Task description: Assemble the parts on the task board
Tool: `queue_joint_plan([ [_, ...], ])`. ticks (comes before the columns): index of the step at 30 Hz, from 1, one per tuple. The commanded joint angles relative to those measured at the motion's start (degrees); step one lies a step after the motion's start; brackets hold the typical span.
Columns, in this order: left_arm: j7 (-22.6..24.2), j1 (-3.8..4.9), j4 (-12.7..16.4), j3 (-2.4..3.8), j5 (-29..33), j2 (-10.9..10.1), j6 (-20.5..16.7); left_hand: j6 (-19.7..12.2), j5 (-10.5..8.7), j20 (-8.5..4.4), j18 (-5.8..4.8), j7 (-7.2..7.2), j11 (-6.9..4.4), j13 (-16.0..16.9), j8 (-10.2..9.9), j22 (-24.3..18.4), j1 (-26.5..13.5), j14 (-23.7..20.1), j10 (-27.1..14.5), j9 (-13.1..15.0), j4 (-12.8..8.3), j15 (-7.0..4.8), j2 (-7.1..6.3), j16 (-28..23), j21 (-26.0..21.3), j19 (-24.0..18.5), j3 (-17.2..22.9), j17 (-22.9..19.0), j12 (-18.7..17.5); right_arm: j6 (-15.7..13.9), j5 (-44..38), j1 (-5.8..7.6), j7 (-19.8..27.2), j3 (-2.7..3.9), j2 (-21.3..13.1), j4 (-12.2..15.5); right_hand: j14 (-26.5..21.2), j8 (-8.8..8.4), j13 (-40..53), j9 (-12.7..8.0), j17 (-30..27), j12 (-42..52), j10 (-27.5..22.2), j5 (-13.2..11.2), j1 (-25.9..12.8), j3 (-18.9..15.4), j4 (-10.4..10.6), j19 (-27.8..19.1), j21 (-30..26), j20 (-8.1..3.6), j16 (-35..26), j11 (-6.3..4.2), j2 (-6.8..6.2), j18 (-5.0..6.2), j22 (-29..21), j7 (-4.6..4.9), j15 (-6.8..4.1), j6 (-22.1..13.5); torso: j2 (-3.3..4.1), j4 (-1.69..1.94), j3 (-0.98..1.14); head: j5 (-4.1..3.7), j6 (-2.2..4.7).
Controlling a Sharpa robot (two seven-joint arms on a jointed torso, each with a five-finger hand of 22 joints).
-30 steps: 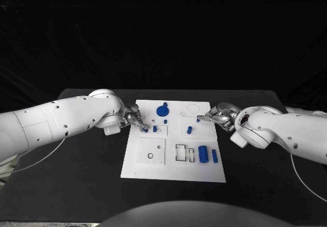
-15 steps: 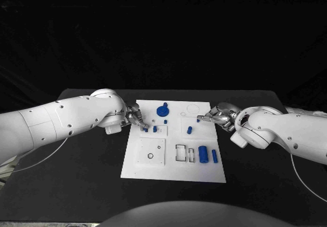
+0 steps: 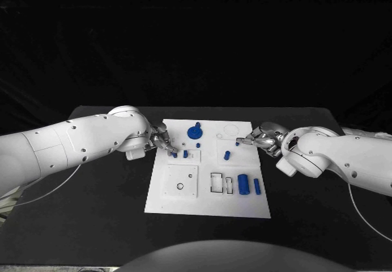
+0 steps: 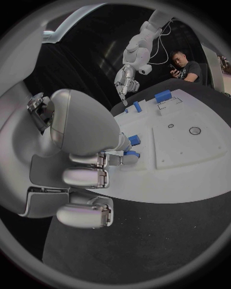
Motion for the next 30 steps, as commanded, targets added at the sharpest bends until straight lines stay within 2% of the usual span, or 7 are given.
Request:
queue_joint_plan([
  [1, 0.66, 0.00, -0.02, 0.02, -0.33, 0.21, 0.78, -0.09, 0.14, 0.34, -0.43, -0.25, -0.26, 13.14, 0.19, 15.09, 1.87, 6.07, 6.27, 0.08, -0.02, 0.36, 1.18, 0.15, 0.14, 6.03, 0.40, 15.09, -0.33, 0.57, -0.38, -0.03, 0.29, -0.01, -0.01, 0.05, 5.87, 0.18, 15.08, 0.08, 15.10, 0.38, 5.95, 0.24, 0.10, -0.23, 0.02, 6.10, 0.26, 0.33, 0.36, 0.42, 0.51, -0.82, 15.10, 0.76, 0.37, -0.34, -0.01, 0.00, 0.00, 0.02, -0.04],
  [16, 0.70, -0.13, -0.44, 0.02, -0.11, 0.53, 1.97, -0.14, 0.13, 0.34, -0.43, -0.22, -0.23, 13.14, 0.19, 15.09, 1.82, 6.07, 6.27, 0.08, -0.01, 0.37, 1.14, 0.15, 0.14, 6.03, 0.54, 15.09, -0.33, 0.54, -0.38, -0.03, 0.35, -0.01, -0.03, 0.15, 5.87, 0.24, 15.08, 0.12, 15.10, 0.38, 5.95, 0.26, 0.14, -0.29, 0.01, 6.10, 0.26, 0.36, 0.36, 0.44, 0.54, -0.82, 15.10, 0.78, 0.38, -0.32, -0.02, -0.06, 0.03, 0.01, 0.00],
  [22, 0.54, -0.20, -0.50, 0.02, -0.18, 0.67, 2.07, -0.17, 0.13, 0.34, -0.43, -0.21, -0.22, 13.14, 0.18, 15.09, 1.82, 6.07, 6.27, 0.08, -0.01, 0.37, 1.14, 0.15, 0.14, 6.03, 0.63, 15.09, -0.33, 0.56, -0.37, -0.03, 0.36, -0.01, -0.07, 0.27, 5.87, 0.24, 15.08, 0.12, 15.10, 0.38, 5.95, 0.26, 0.14, -0.29, 0.01, 6.10, 0.26, 0.36, 0.36, 0.44, 0.54, -0.82, 15.10, 0.78, 0.38, -0.32, 0.02, 0.04, -0.03, -0.19, 0.04],
  [30, 0.44, -0.22, -0.56, 0.01, -0.04, 0.76, 2.24, -0.28, 0.14, 0.35, -0.43, -0.18, -0.18, 13.14, 0.18, 15.09, 1.87, 6.07, 6.27, 0.09, -0.04, 0.38, 1.10, 0.15, 0.14, 6.03, 1.00, 15.09, -0.33, 0.62, -0.37, -0.03, 0.34, -0.01, 0.03, 0.29, 5.87, 0.24, 15.08, 0.12, 15.10, 0.38, 5.95, 0.26, 0.14, -0.29, 0.01, 6.10, 0.26, 0.36, 0.36, 0.44, 0.54, -0.82, 15.10, 0.78, 0.38, -0.32, -0.02, 0.05, 0.01, -0.22, -0.02],
])
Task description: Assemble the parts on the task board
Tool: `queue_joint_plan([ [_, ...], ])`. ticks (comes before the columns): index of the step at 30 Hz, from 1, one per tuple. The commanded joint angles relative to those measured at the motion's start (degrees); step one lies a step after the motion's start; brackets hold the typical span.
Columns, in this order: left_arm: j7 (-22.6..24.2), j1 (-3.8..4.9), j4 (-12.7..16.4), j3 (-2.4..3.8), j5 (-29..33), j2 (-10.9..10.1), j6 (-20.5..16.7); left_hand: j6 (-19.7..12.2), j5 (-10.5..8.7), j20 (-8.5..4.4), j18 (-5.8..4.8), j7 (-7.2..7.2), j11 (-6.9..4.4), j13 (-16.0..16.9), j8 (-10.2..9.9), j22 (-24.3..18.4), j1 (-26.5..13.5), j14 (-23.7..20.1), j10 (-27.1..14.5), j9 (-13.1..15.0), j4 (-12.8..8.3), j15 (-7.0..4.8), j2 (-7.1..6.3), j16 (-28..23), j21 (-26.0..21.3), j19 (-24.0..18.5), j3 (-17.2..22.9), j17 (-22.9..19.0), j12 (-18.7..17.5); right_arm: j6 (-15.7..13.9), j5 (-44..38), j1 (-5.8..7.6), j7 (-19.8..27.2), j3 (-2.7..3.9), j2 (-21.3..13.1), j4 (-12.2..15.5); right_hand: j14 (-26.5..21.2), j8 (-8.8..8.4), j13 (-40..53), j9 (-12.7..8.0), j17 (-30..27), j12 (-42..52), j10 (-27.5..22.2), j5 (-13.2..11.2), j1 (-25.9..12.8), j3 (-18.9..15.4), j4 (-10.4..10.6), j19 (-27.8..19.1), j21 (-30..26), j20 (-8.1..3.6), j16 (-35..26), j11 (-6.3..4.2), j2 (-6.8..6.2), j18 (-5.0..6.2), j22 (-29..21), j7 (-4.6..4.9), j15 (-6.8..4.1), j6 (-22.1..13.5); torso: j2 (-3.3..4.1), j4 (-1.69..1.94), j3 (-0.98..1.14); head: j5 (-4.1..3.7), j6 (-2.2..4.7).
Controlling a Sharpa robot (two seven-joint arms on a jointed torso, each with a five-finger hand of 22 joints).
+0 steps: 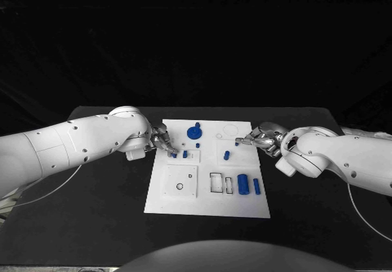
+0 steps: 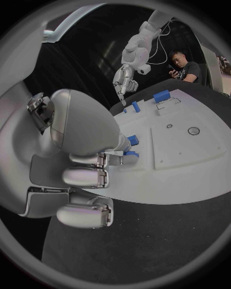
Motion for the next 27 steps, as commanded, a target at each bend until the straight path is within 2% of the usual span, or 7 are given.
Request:
queue_joint_plan([
  [1, 0.33, -0.06, 0.02, -0.01, 0.03, 0.21, 1.31, -0.03, 0.37, 0.36, -0.42, -0.23, -0.06, 12.66, 0.14, 15.09, 1.96, 6.07, 6.16, -0.01, -0.05, 0.39, 1.01, 0.15, 0.14, 6.03, 0.62, 15.10, -0.15, 0.62, -0.37, -0.03, 0.30, -0.01, 0.06, 0.06, 5.87, 0.24, 15.09, 0.06, 15.06, 0.38, 5.95, 0.26, 0.14, -0.29, 0.01, 6.10, 0.26, 0.36, 0.36, 0.44, 0.54, -0.81, 15.06, 0.78, 0.39, -0.32, 0.00, 0.03, 0.00, 0.00, 0.01],
  [12, 0.98, -0.29, -0.12, -0.01, -0.33, 0.49, -0.06, -0.13, 0.36, 0.38, -0.42, -0.18, -0.02, 12.66, 0.19, 15.09, 2.15, 6.07, 6.16, 0.03, -0.05, 0.41, 0.83, 0.15, 0.14, 6.03, 1.23, 15.10, -0.15, 0.65, -0.37, -0.03, 0.23, -0.01, 0.04, -0.03, 5.87, 0.27, 15.09, 0.07, 15.06, 0.38, 5.95, 0.27, 0.15, -0.31, 0.01, 6.10, 0.26, 0.37, 0.36, 0.44, 0.55, -0.81, 15.06, 0.79, 0.39, -0.32, 0.03, -0.08, -0.03, -0.03, 0.12],
  [21, 1.92, -0.32, 0.10, 0.00, -0.33, 0.12, -0.73, -0.11, 0.35, 0.39, -0.42, -0.17, -0.01, 12.66, 0.23, 15.09, 2.18, 6.07, 6.16, 0.05, -0.05, 0.42, 0.79, 0.15, 0.14, 6.03, 1.39, 15.10, -0.15, 0.58, -0.38, -0.03, 0.23, -0.01, 0.01, -0.07, 5.87, 0.27, 15.09, 0.07, 15.06, 0.38, 5.95, 0.27, 0.15, -0.31, 0.01, 6.10, 0.26, 0.37, 0.36, 0.44, 0.55, -0.81, 15.06, 0.79, 0.39, -0.32, 0.00, 0.00, 0.02, -0.12, 0.00],
  [27, 2.77, -0.32, 0.28, 0.00, -0.09, -0.15, -0.92, -0.10, 0.35, 0.39, -0.42, -0.17, -0.01, 12.66, 0.24, 15.09, 2.18, 6.07, 6.16, 0.05, -0.04, 0.42, 0.77, 0.15, 0.14, 6.03, 1.42, 15.10, -0.15, 0.58, -0.39, -0.03, 0.26, -0.01, 0.07, -0.10, 5.87, 0.27, 15.09, 0.07, 15.06, 0.38, 5.95, 0.27, 0.15, -0.31, 0.01, 6.10, 0.26, 0.37, 0.36, 0.44, 0.55, -0.81, 15.06, 0.79, 0.39, -0.32, -0.01, -0.02, -0.02, -0.15, -0.13],
])
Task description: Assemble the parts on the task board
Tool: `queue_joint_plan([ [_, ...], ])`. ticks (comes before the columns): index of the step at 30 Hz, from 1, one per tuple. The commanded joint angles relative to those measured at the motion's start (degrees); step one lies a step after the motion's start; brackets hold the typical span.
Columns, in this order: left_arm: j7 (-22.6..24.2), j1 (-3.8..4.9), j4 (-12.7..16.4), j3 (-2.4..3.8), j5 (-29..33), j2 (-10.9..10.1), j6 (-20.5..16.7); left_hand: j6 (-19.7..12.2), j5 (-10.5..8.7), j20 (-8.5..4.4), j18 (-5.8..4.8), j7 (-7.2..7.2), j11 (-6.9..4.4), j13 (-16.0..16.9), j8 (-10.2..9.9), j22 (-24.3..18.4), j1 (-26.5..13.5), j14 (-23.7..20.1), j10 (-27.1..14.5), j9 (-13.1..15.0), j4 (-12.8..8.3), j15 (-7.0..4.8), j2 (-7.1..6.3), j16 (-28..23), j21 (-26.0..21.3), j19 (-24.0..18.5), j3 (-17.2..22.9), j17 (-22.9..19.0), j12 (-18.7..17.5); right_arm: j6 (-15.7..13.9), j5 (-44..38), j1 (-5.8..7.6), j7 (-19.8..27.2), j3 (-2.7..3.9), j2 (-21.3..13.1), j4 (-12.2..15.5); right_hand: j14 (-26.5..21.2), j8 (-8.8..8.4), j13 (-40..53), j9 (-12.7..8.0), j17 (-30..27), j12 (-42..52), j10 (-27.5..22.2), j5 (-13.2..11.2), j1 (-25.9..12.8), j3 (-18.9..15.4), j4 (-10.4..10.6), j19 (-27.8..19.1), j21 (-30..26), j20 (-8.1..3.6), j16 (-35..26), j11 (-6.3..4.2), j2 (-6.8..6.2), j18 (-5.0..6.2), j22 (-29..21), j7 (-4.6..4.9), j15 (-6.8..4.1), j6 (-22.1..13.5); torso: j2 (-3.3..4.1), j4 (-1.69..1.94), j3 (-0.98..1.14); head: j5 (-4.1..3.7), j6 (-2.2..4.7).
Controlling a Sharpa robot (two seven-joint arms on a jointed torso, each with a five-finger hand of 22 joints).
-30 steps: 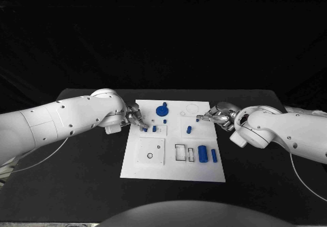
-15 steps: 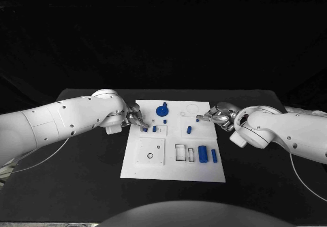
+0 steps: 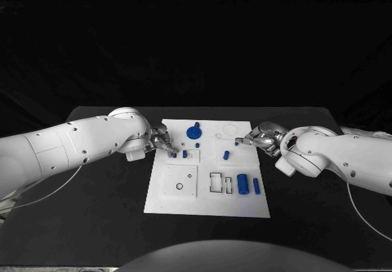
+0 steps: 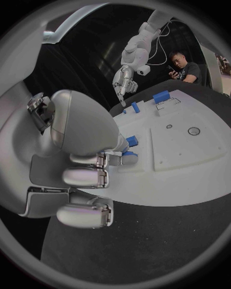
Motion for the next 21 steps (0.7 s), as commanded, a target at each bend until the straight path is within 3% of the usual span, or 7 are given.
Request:
queue_joint_plan([
  [1, 1.64, 0.00, 0.27, 0.02, 0.10, -0.08, -0.35, 0.11, 0.16, 0.39, -0.43, -0.38, -0.21, 8.10, 0.19, 15.09, 1.28, 6.07, 6.36, 0.01, 0.01, 0.42, 0.94, 0.15, 0.14, 6.03, 0.27, 15.06, -0.23, 0.58, -0.39, -0.03, 0.27, -0.01, 0.05, 0.01, 5.87, 0.27, 15.06, 0.09, 15.07, 0.38, 5.95, 0.27, 0.15, -0.31, 0.01, 6.10, 0.26, 0.37, 0.36, 0.44, 0.55, -0.82, 15.08, 0.79, 0.39, -0.32, -0.04, 0.01, -0.01, 0.00, -0.13],
  [21, 2.35, 0.01, 0.37, 0.02, 0.21, -0.25, -1.21, 0.18, 0.15, 0.39, -0.43, -0.37, -0.20, 8.10, 0.30, 15.09, 1.31, 6.07, 6.36, 0.07, 0.02, 0.42, 0.84, 0.15, 0.14, 6.03, 0.60, 15.06, -0.23, 0.61, -0.39, -0.03, 0.25, -0.01, 0.05, -0.15, 5.87, 0.27, 15.06, 0.09, 15.07, 0.38, 5.95, 0.27, 0.15, -0.31, 0.01, 6.10, 0.26, 0.37, 0.36, 0.44, 0.55, -0.82, 15.08, 0.79, 0.39, -0.32, -0.01, -0.03, 0.01, 0.06, -0.10],
])
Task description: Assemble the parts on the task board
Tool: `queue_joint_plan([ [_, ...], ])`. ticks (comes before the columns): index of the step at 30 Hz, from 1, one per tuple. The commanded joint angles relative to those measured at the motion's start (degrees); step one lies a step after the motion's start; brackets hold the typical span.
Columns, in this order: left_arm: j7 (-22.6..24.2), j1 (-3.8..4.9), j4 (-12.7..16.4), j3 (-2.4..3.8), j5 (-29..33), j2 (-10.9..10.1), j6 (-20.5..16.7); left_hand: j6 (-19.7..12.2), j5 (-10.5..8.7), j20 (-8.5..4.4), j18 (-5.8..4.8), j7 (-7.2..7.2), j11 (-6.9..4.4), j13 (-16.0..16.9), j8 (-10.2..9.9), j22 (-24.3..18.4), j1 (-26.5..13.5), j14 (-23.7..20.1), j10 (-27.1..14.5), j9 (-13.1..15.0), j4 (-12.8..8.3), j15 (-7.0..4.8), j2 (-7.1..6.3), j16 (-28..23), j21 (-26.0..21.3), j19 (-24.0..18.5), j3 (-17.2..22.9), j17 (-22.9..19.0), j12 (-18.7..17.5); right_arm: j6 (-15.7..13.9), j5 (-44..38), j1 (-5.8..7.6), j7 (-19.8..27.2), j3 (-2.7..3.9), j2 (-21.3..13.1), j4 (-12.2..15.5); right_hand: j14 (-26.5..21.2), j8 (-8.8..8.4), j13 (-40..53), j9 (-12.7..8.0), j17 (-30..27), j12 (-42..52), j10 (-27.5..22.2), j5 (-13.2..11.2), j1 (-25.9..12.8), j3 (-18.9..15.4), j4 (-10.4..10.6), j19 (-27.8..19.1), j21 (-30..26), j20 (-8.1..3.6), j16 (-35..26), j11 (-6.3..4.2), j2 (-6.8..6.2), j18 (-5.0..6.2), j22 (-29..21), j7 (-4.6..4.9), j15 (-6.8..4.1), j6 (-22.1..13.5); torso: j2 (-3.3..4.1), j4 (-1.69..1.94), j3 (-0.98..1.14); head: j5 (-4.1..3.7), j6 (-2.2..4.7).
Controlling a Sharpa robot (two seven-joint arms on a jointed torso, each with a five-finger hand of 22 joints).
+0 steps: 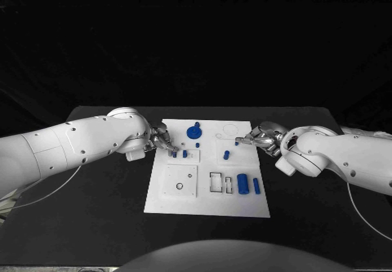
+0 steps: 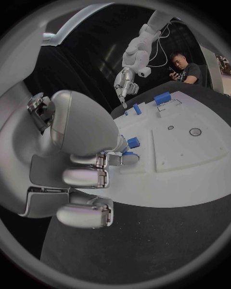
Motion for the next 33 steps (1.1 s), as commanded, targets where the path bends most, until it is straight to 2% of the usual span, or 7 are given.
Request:
queue_joint_plan([
  [1, 1.05, 0.02, 0.13, 0.03, 0.19, 0.17, -0.37, -0.06, 0.37, 0.39, -0.43, -0.33, -0.09, 5.27, 0.30, 15.09, 0.93, 6.07, 6.25, 0.07, -0.02, 0.42, 0.45, 0.15, 0.14, 6.03, 0.60, 15.07, -0.33, 0.62, -0.38, -0.03, 0.25, -0.01, 0.04, -0.01, 5.87, 0.27, 15.06, 0.05, 15.08, 0.38, 5.95, 0.27, 0.15, -0.31, 0.01, 6.10, 0.26, 0.37, 0.36, 0.44, 0.55, -0.82, 15.09, 0.79, 0.39, -0.32, 0.00, -0.02, 0.00, 0.02, -0.02],
  [16, 0.03, 0.02, -0.22, 0.03, -0.32, 0.40, 1.66, -0.22, 0.34, 0.41, -0.43, -0.28, -0.05, 5.27, 0.29, 15.09, 0.93, 6.07, 6.25, 0.09, -0.02, 0.44, 0.17, 0.15, 0.14, 6.03, 0.95, 15.07, -0.33, 0.64, -0.37, -0.03, 0.25, -0.01, 0.05, 0.02, 5.87, 0.27, 15.06, 0.05, 15.08, 0.38, 5.95, 0.27, 0.15, -0.31, 0.01, 6.10, 0.26, 0.37, 0.36, 0.44, 0.55, -0.82, 15.09, 0.79, 0.39, -0.32, -0.01, -0.02, -0.01, -0.03, -0.09],
  [24, -0.35, 0.01, -0.53, 0.03, -0.89, 0.69, 2.65, -0.47, 0.23, 0.44, -0.43, -0.22, 0.02, 5.27, 0.35, 15.09, 1.23, 6.07, 6.25, 0.16, -0.06, 0.47, -0.67, 0.15, 0.14, 6.03, 1.61, 15.07, -0.33, 0.64, -0.37, -0.03, 0.27, -0.01, 0.07, 0.02, 5.87, 0.27, 15.06, 0.05, 15.08, 0.38, 5.95, 0.27, 0.15, -0.31, 0.01, 6.10, 0.26, 0.37, 0.36, 0.44, 0.55, -0.82, 15.09, 0.79, 0.39, -0.32, -0.01, -0.02, 0.00, -0.06, -0.04],
  [27, -0.48, 0.01, -0.51, 0.03, -1.07, 0.69, 2.93, -0.53, 0.03, 0.46, -0.43, -0.15, 0.08, 5.27, 0.42, 15.09, 1.03, 6.07, 6.25, 0.22, -0.02, 0.49, -1.30, 0.15, 0.14, 6.03, 1.68, 15.07, -0.33, 0.64, -0.37, -0.03, 0.26, -0.01, 0.08, 0.02, 5.87, 0.27, 15.06, 0.05, 15.08, 0.38, 5.95, 0.27, 0.15, -0.31, 0.01, 6.10, 0.26, 0.37, 0.36, 0.44, 0.55, -0.82, 15.09, 0.79, 0.39, -0.32, 0.02, 0.03, 0.00, -0.11, 0.02],
  [29, -0.58, 0.01, -0.49, 0.03, -1.32, 0.66, 3.08, -0.63, -0.17, 0.48, -0.43, -0.09, 0.18, 5.27, 0.52, 15.09, -0.15, 6.07, 6.25, 0.27, 0.06, 0.53, -2.34, 0.15, 0.14, 6.03, 1.30, 15.07, -0.33, 0.64, -0.37, -0.03, 0.26, -0.01, 0.08, 0.02, 5.87, 0.27, 15.06, 0.05, 15.08, 0.38, 5.95, 0.27, 0.15, -0.31, 0.01, 6.10, 0.26, 0.37, 0.36, 0.44, 0.55, -0.82, 15.09, 0.79, 0.39, -0.32, 0.02, 0.04, 0.00, -0.12, 0.01],
  [33, -0.78, 0.01, -0.44, 0.03, -1.87, 0.56, 3.15, -0.44, -0.58, 0.55, -0.43, -0.22, 0.10, 5.27, 0.76, 15.09, -6.50, 6.07, 6.25, 0.19, -0.07, 0.57, -5.52, 0.15, 0.14, 6.03, -2.07, 15.07, -0.33, 0.65, -0.38, -0.03, 0.26, -0.01, 0.08, 0.02, 5.87, 0.27, 15.06, 0.05, 15.08, 0.38, 5.95, 0.27, 0.15, -0.31, 0.01, 6.10, 0.26, 0.37, 0.36, 0.44, 0.55, -0.82, 15.09, 0.79, 0.39, -0.32, 0.00, 0.03, 0.00, -0.10, 0.05],
])
